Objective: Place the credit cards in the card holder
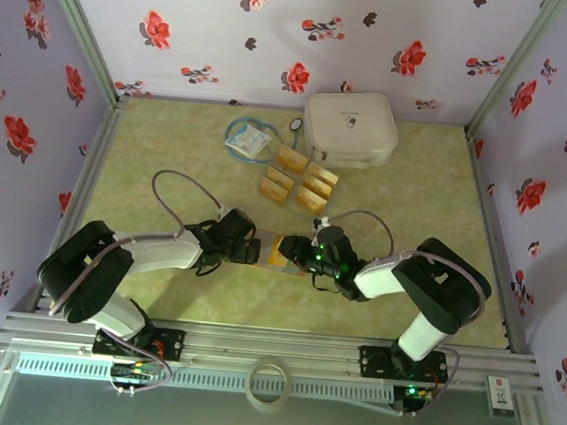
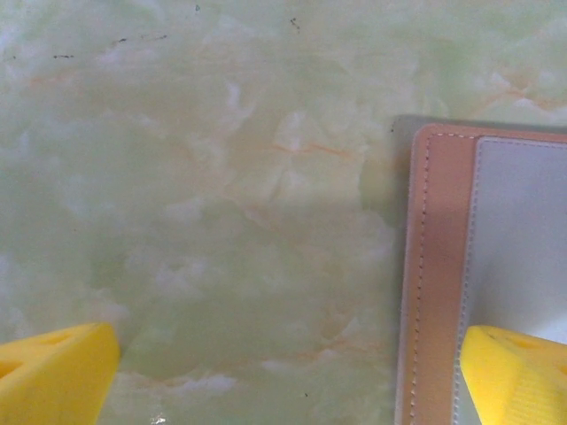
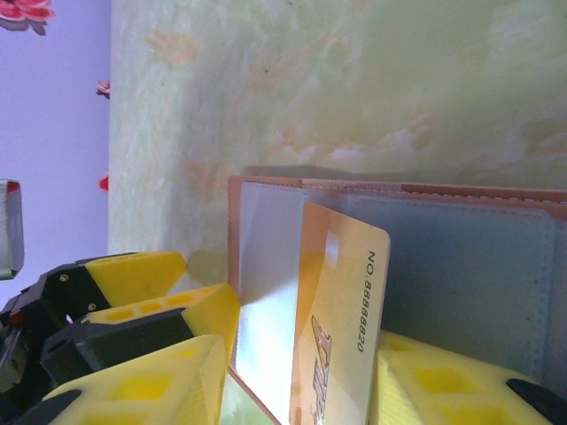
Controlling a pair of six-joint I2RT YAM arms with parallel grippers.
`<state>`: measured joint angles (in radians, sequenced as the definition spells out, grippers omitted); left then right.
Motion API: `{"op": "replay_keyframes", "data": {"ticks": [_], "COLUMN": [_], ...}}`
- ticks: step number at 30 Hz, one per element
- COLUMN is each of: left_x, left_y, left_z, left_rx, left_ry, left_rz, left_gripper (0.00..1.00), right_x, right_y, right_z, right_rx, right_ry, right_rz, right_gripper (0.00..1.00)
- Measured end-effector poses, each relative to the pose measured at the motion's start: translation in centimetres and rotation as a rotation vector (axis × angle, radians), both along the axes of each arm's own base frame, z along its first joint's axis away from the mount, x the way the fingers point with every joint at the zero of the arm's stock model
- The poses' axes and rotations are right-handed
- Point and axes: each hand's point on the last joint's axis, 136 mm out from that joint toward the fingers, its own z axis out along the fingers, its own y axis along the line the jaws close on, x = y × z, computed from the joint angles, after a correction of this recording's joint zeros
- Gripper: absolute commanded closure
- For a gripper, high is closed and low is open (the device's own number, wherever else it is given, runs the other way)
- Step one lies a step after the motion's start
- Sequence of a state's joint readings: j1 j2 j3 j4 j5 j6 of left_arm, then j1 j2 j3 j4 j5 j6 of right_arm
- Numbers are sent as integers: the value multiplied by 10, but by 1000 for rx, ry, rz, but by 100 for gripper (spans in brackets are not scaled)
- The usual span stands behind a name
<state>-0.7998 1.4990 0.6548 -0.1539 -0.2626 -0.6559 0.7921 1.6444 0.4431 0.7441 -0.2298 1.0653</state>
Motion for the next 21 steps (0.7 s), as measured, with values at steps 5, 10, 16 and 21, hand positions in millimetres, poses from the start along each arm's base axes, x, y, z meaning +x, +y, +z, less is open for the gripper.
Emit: {"op": "replay_keyframes", "data": {"ticks": [5, 10, 16, 21], "left_x": [0, 0, 0, 1], "left_y": [0, 0, -1, -1], "left_z": [0, 0, 0, 0], "left_rx": [-2, -4, -5, -6], "left_ry": [-2, -4, -4, -5], "left_rz": [0, 0, 0, 0], "left_gripper": [0, 0, 0, 0], "right_x": [-1, -1, -3, -4], "right_y": [-2, -2, -5, -12], "right_z": [-1, -3, -5, -6], "right_rx": [-58, -88, -139, -231], "right_ry": [12, 25, 38, 49], "right_rz": [14, 23, 37, 54], "right_gripper": [55, 55, 54, 53]}}
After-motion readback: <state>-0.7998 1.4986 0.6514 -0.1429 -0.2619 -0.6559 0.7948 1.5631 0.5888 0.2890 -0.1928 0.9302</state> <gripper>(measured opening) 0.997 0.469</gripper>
